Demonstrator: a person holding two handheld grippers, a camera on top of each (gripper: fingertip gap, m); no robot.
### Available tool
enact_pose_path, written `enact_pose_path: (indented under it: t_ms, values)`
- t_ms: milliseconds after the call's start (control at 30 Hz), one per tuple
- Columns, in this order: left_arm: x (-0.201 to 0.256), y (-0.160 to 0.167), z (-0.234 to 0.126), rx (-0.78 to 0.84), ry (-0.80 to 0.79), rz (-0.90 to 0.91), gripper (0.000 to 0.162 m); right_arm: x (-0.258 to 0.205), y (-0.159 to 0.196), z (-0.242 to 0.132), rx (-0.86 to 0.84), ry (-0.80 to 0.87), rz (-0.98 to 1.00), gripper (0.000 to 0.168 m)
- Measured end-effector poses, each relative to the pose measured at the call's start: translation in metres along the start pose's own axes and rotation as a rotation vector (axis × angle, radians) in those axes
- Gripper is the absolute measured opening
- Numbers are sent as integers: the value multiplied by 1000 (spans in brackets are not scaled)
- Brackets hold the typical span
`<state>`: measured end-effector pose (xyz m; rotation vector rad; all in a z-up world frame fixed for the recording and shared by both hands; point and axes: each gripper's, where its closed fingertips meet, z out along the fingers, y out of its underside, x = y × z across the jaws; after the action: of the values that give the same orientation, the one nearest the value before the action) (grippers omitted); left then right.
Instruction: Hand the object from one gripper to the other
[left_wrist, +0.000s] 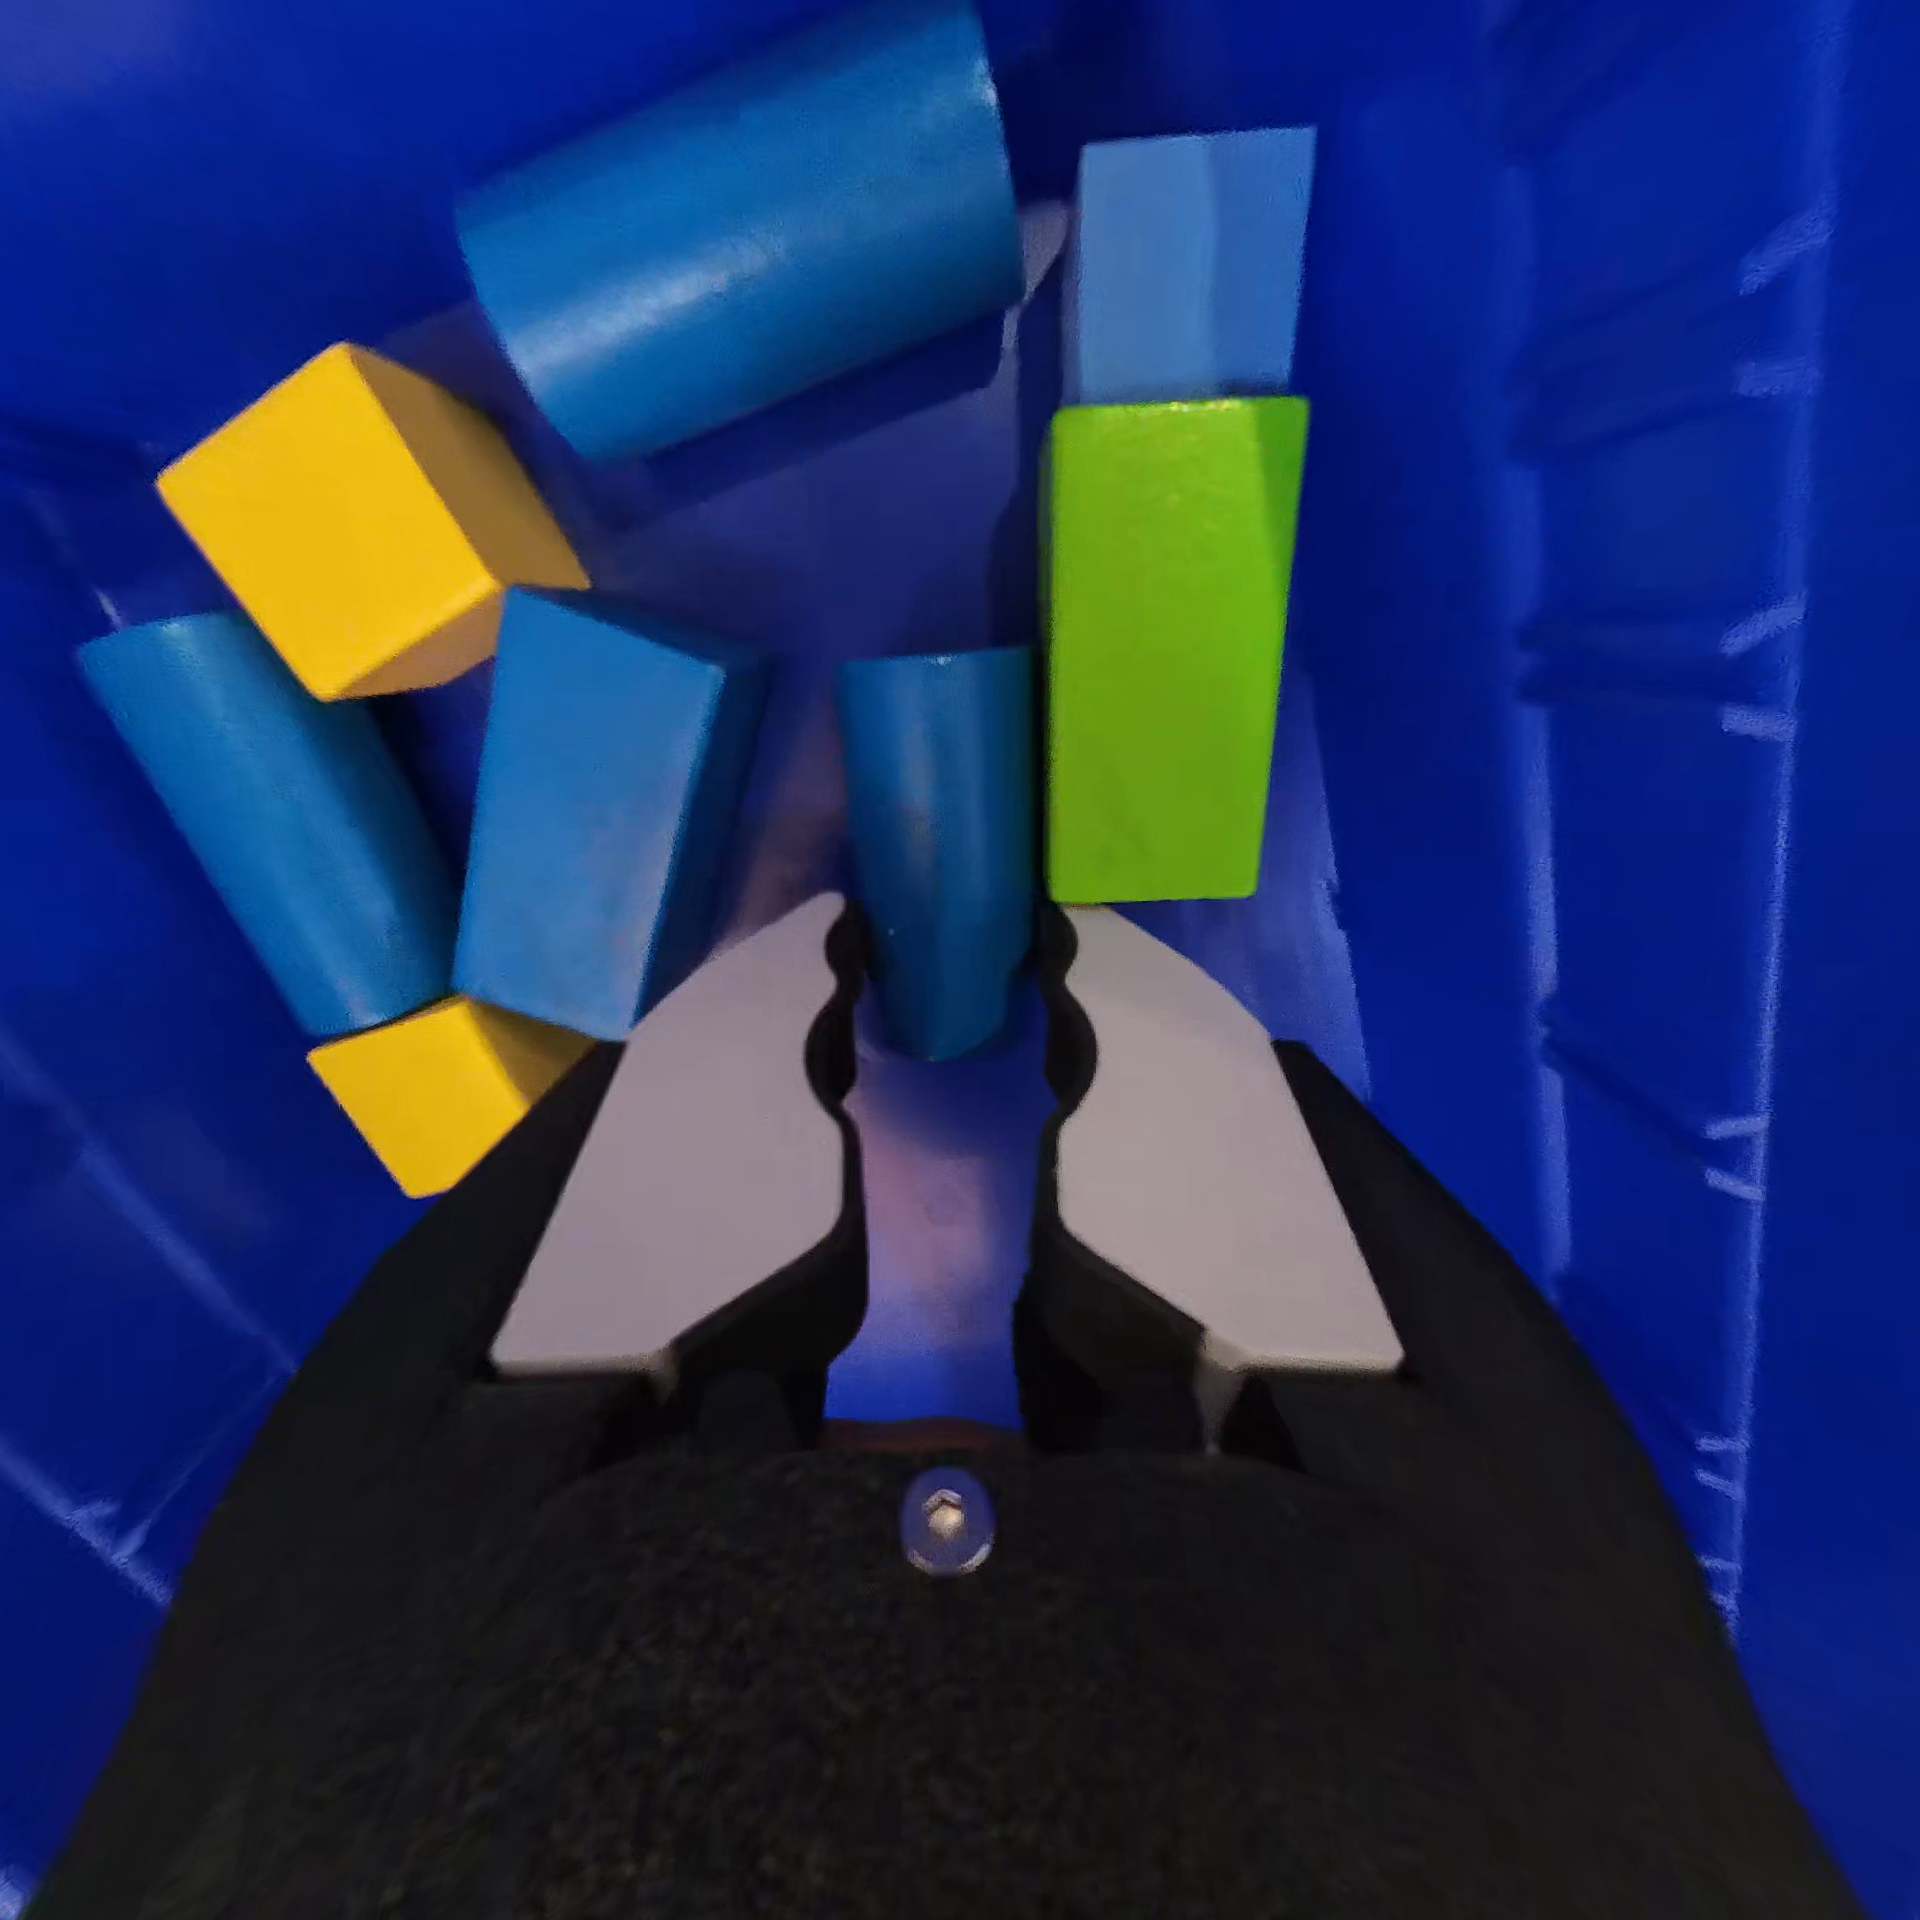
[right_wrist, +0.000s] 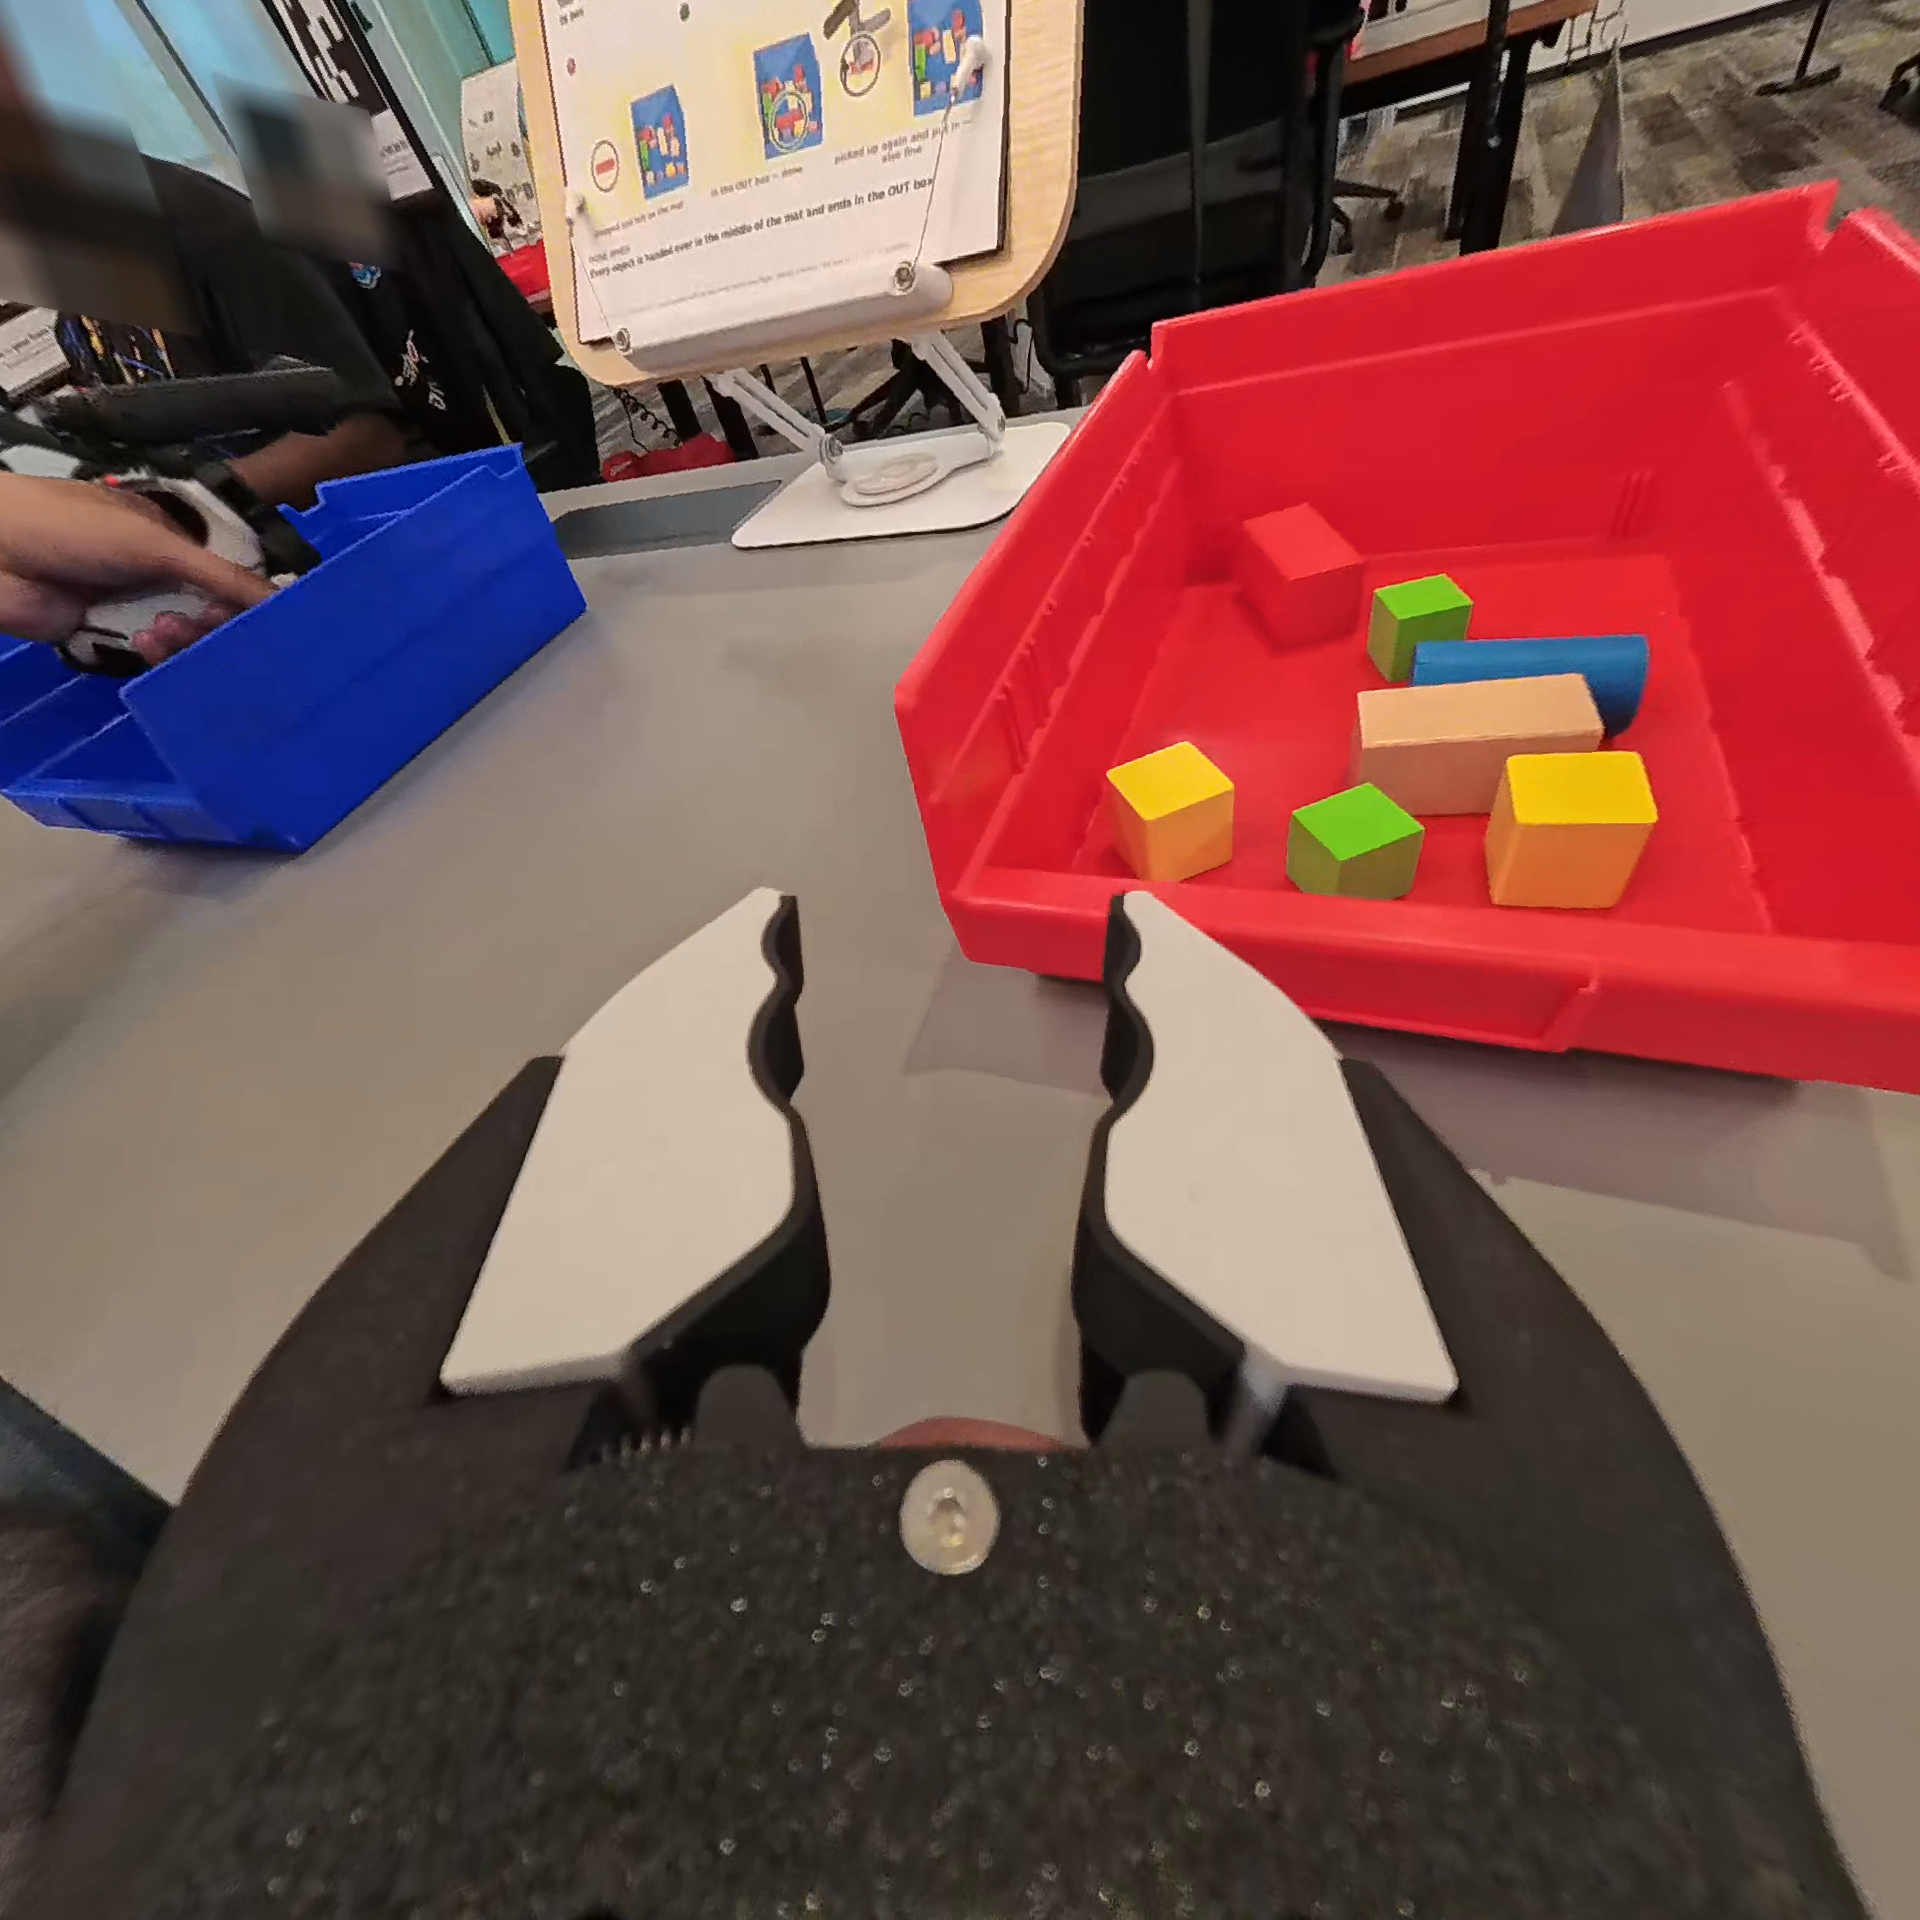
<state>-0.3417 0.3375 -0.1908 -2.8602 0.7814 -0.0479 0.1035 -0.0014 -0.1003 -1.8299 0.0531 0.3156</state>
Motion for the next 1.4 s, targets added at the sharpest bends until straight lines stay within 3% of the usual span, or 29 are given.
enact_pose_path:
  t_ms: [200,333,500,667,867,1000,1167,1400]
  values:
    - [4,-1,-1,35,125,-8,32,-5,3,2,-20,-12,-2,55]
    - [16,3,-22,239,302,-100,32,-2,1,-3,-34,21,-89,51]
    - [46,13,-90,604,584,-96,32,-14,-34,-4,47,-56,-99,55]
    - [123,57,-174,914,1062,-74,32,-80,-36,26,-56,-342,-212,61]
    - [232,108,-189,789,1451,-102,32,-183,-10,74,-36,-606,-535,82]
    - [276,119,-177,678,1508,-83,32,-233,0,95,17,-699,-667,87]
    - [298,124,-164,555,1591,-140,32,-256,-10,110,108,-731,-666,89]
    - [305,125,-155,496,1627,-167,32,-260,5,116,98,-806,-653,86]
